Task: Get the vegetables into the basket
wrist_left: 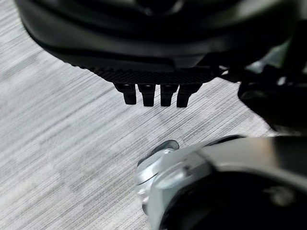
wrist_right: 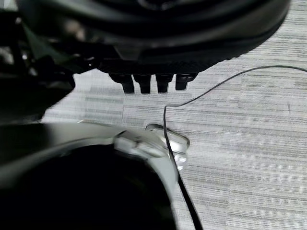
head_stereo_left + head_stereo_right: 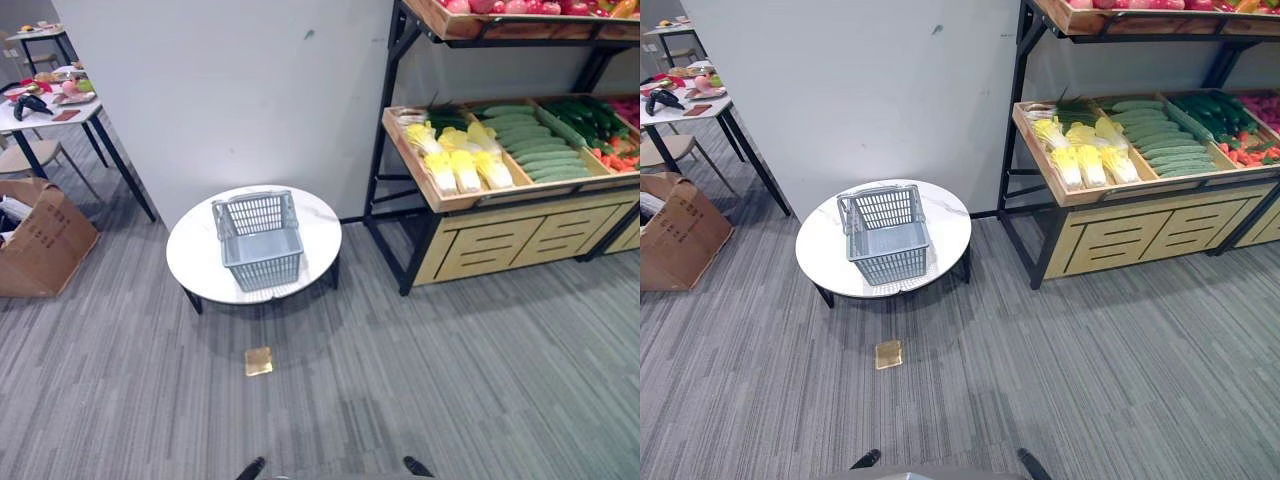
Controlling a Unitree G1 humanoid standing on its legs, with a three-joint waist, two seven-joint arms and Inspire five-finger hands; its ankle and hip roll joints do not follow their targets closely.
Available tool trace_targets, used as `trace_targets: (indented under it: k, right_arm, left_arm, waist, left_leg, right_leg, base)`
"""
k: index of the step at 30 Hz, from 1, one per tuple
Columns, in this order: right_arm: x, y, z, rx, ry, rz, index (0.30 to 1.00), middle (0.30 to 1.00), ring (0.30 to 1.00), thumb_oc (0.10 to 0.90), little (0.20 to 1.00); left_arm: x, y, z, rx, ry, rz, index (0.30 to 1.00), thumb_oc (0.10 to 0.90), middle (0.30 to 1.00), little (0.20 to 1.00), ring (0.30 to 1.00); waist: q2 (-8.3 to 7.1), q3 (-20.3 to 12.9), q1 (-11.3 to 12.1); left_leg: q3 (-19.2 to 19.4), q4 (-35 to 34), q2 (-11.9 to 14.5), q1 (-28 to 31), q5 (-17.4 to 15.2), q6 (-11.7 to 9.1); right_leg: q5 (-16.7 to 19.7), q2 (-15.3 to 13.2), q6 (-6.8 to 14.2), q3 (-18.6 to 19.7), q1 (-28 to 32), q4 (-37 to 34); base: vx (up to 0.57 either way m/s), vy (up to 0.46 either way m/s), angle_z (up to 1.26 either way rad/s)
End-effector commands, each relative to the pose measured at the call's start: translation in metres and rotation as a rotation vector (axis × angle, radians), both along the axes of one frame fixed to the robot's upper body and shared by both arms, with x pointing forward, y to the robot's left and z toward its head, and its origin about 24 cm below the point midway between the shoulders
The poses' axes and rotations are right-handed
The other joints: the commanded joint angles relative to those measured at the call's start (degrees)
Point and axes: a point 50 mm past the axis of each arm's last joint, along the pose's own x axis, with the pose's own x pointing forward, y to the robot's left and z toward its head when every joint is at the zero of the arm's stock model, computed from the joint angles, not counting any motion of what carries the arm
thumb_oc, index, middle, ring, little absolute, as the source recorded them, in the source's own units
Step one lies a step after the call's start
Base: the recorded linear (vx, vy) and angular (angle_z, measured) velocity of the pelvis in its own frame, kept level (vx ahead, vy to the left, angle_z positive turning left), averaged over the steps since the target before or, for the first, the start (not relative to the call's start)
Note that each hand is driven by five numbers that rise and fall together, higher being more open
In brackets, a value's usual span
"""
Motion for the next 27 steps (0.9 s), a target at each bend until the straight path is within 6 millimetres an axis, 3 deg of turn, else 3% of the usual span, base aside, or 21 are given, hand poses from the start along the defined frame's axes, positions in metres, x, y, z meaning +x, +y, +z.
trace_targets:
  k: [1, 27]
  right_arm:
    - [0.033, 0.0025, 0.0038, 0.018, -0.082, 0.004, 1.0, 1.0, 1.0, 0.9, 1.0]
    - [0.0325, -0.0048, 0.005, 0.003, -0.071, 0.005, 1.0, 1.0, 1.0, 0.9, 1.0]
  left_arm:
    - [0.0376, -0.0213, 0.0027, -0.056, -0.098, -0.04, 1.0, 0.9, 1.0, 1.0, 1.0]
    - [0.0384, -0.0262, 0.0022, -0.084, -0.097, -0.026, 1.0, 0.9, 1.0, 1.0, 1.0]
  waist:
    - [0.31, 0.1, -1.0]
    - [0.85, 0.7, -0.7]
  left_leg:
    - [2.9, -4.8, 0.1, 6.5, -4.6, -4.0]
    - [2.6, -4.8, -0.5, 6.8, -5.0, -3.6]
  right_leg:
    - [6.3, -1.2, 5.7, -2.0, 4.5, -11.8]
    - [6.5, -1.7, 5.9, -2.6, 4.9, -11.8]
  base:
    - [0.0, 0.0, 0.0]
    - [0.0, 0.003, 0.0]
